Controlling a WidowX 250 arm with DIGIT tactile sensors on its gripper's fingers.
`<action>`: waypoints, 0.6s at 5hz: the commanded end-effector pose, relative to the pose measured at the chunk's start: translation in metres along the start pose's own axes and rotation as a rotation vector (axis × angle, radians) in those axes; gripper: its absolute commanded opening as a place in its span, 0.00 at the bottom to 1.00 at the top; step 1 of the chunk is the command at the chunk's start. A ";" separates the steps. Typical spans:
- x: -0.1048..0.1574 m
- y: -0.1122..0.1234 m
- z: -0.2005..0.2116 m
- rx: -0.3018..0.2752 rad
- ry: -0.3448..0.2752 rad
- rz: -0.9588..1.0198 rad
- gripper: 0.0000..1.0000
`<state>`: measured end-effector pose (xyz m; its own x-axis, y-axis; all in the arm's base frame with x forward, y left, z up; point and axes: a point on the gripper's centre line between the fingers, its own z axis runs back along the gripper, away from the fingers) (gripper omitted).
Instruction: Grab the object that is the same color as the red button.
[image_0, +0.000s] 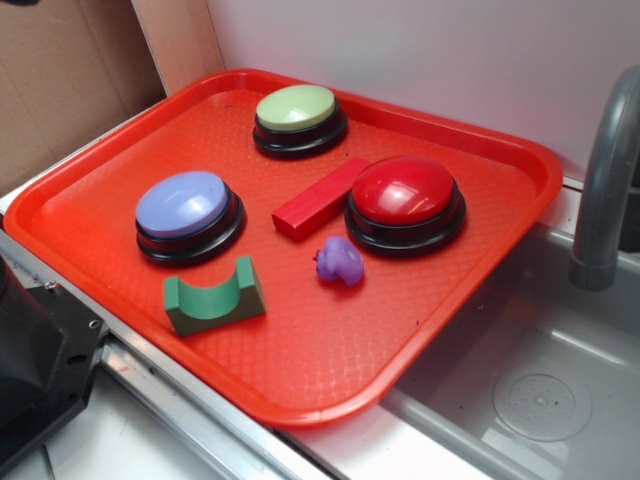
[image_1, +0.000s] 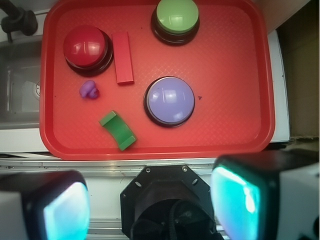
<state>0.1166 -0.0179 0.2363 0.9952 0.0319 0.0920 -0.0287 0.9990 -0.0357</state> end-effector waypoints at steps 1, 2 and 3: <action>0.000 0.000 0.000 0.000 0.000 0.000 1.00; 0.014 0.002 -0.020 -0.041 -0.033 -0.052 1.00; 0.035 0.000 -0.043 -0.014 -0.041 -0.083 1.00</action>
<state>0.1526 -0.0181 0.1901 0.9938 -0.0428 0.1028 0.0474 0.9979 -0.0430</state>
